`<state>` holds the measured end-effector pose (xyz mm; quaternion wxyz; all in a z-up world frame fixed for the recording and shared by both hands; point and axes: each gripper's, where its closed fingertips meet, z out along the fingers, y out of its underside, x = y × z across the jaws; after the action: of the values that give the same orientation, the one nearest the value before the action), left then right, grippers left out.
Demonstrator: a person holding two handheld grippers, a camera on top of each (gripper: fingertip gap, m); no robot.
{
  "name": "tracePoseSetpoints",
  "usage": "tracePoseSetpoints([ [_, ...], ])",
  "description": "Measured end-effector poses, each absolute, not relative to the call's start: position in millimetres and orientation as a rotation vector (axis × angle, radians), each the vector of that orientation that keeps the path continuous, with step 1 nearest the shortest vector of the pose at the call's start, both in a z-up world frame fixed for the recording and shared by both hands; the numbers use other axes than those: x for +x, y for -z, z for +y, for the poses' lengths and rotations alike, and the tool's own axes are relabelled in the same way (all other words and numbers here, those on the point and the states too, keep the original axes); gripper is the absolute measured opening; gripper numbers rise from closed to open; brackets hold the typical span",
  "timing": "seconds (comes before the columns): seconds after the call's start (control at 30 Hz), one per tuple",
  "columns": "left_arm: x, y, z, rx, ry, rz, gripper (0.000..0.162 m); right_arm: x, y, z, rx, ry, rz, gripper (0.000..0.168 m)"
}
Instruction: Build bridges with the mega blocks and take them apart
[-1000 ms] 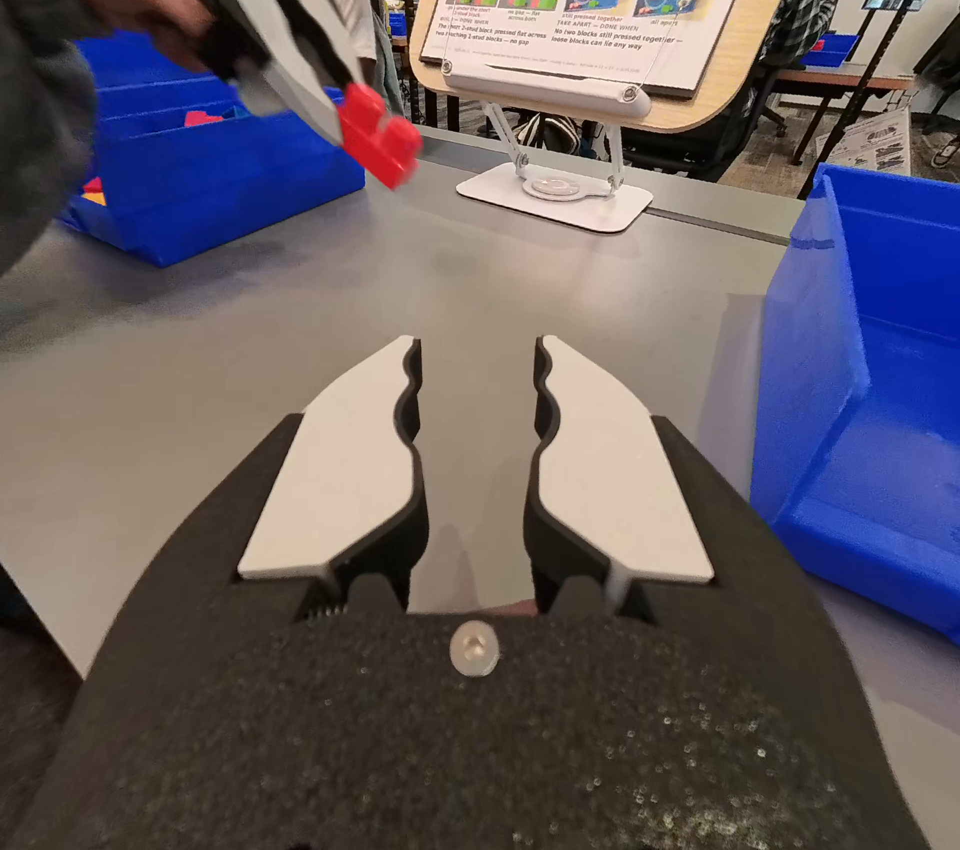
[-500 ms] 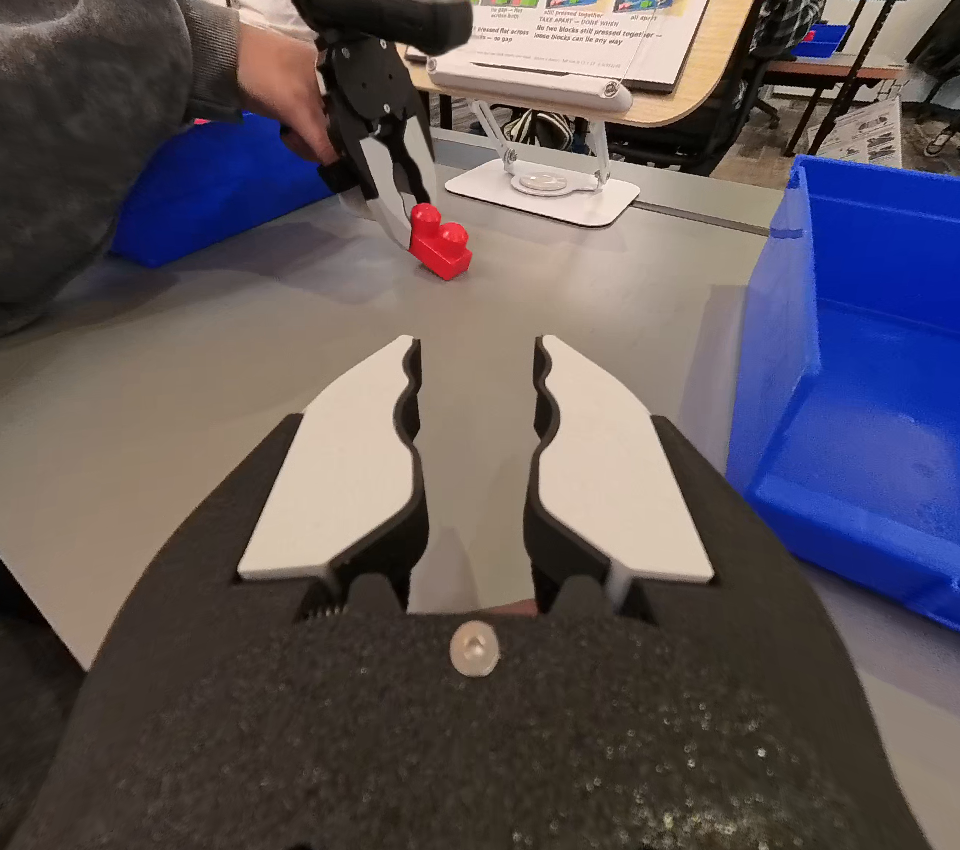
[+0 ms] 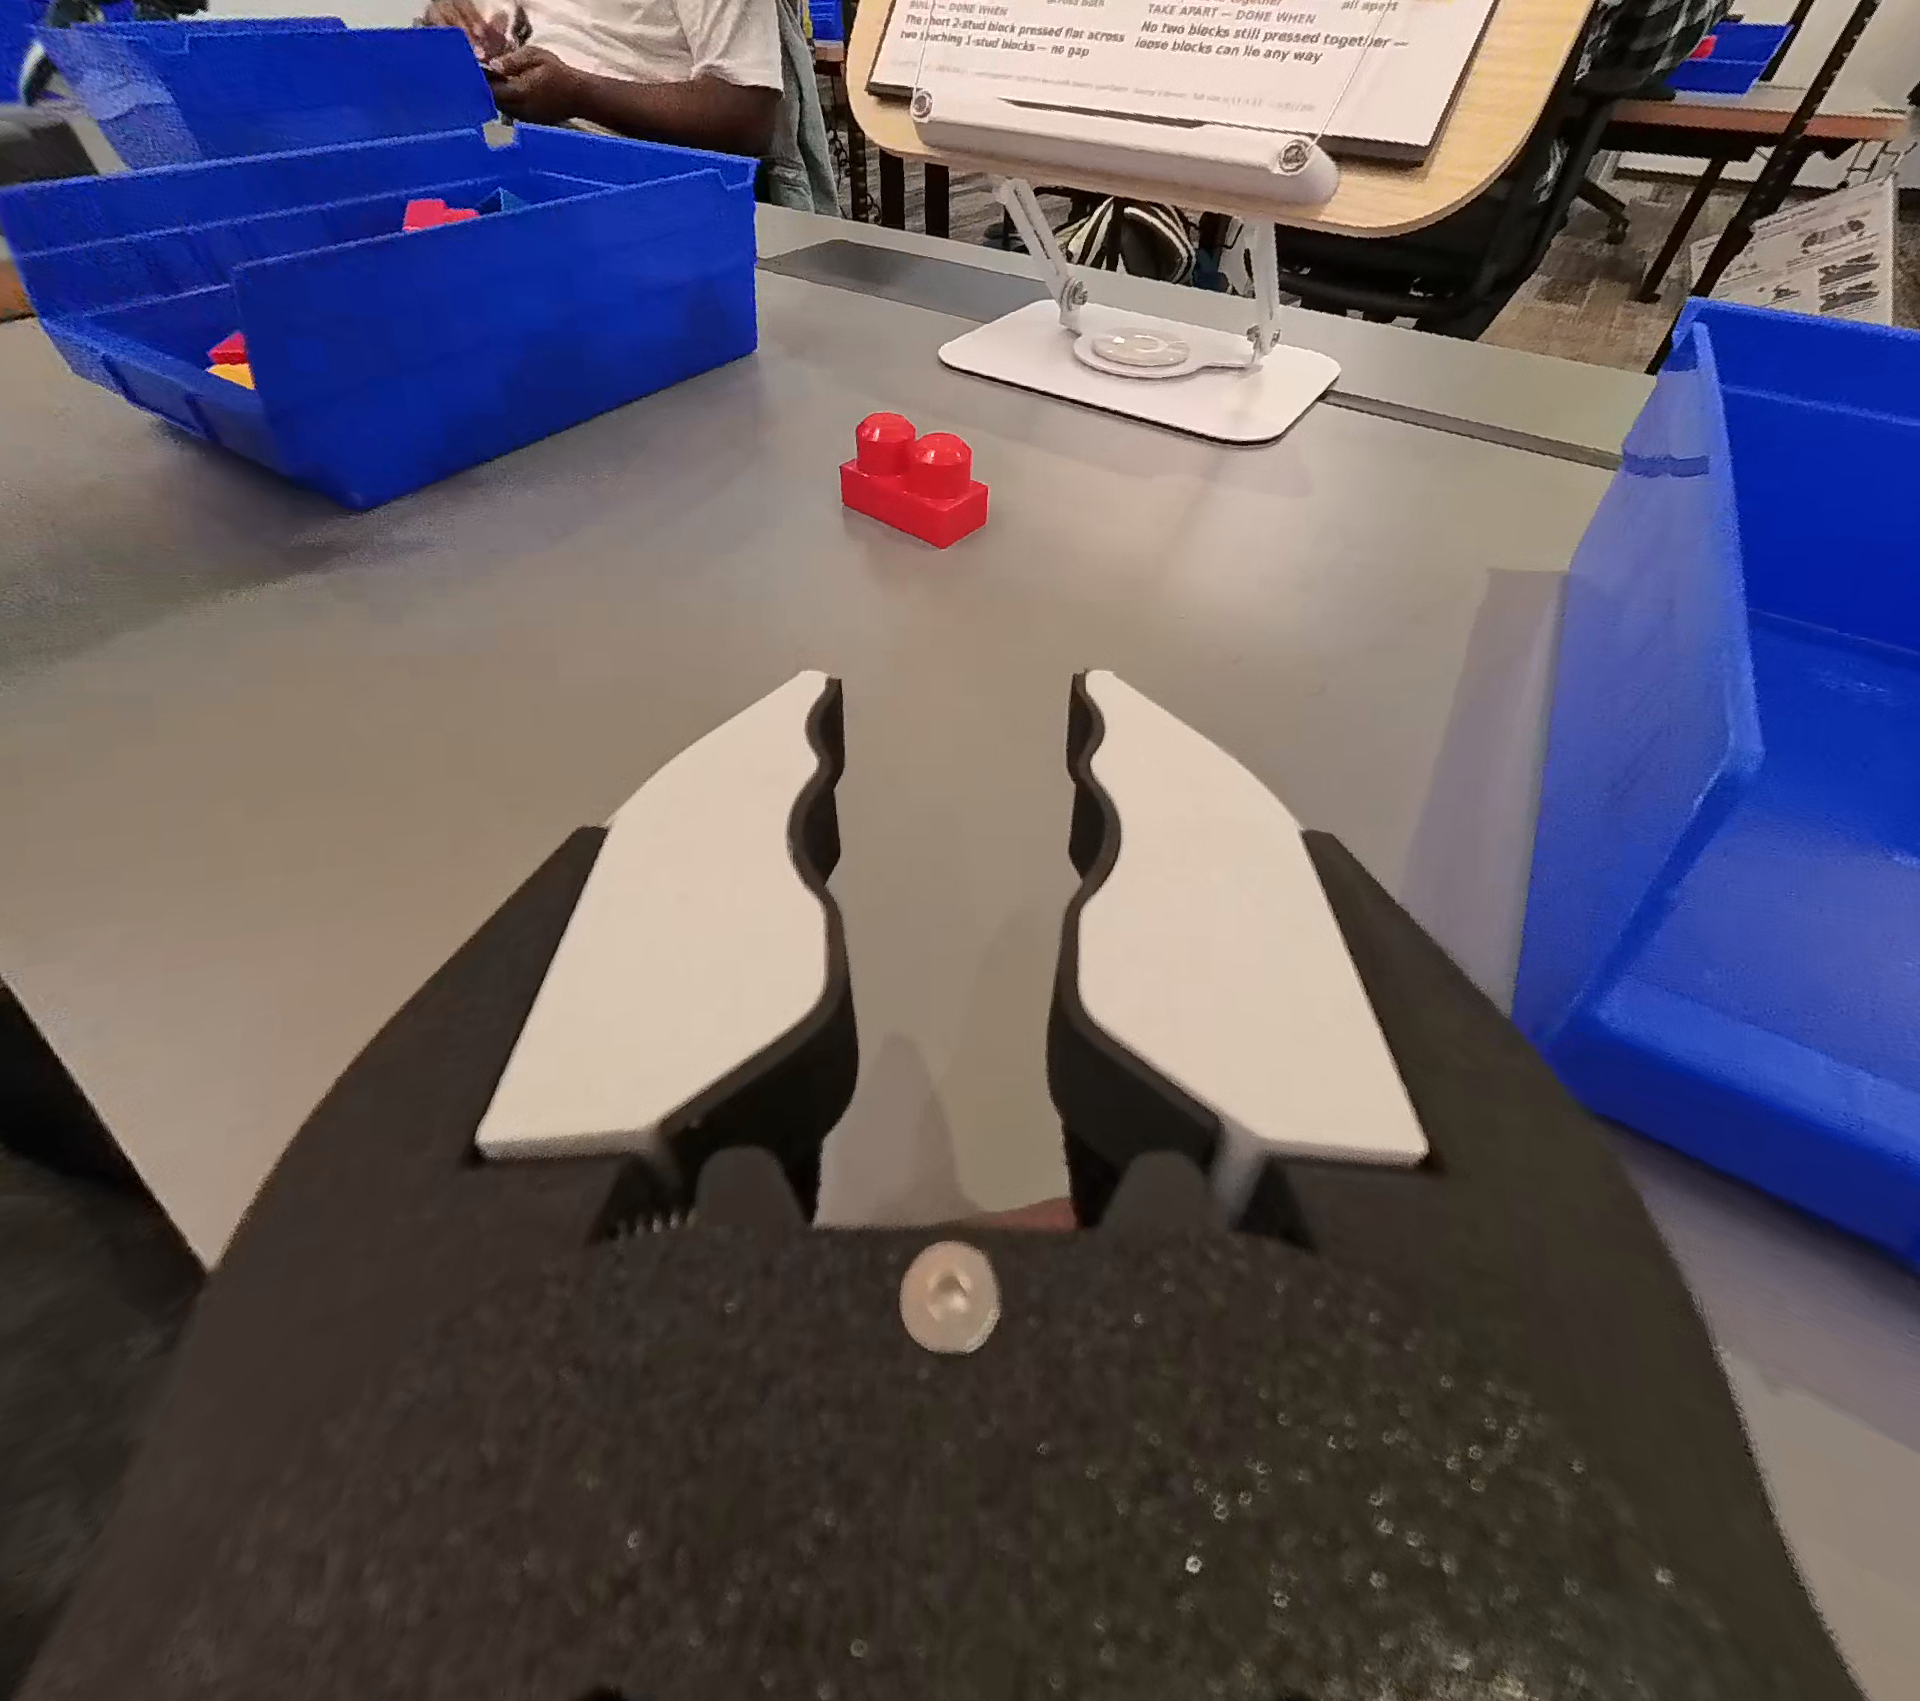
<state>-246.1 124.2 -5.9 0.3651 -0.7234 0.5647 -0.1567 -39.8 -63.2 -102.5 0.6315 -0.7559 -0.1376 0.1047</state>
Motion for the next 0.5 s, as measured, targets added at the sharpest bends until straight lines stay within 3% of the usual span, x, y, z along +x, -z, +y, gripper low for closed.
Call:
tracePoseSetpoints([
  [0.1, -309.6, -5.0, 103.3, -1.864, 0.361, 1.09, 0.052, -41.8, 101.0, -63.7, -1.728, -0.244, -0.323, 0.041],
  [0.23, -373.6, 26.4, 62.1, -1.922, 0.319, 0.791, 0.054, -42.3, 97.0, -62.7, -1.719, -0.214, -0.345, 0.041],
  [0.5, -401.4, 83.7, 23.7, -2.011, 0.194, 0.867, 0.06, -45.6, 100.3, -59.9, -1.729, -0.216, -0.349, 0.041],
])
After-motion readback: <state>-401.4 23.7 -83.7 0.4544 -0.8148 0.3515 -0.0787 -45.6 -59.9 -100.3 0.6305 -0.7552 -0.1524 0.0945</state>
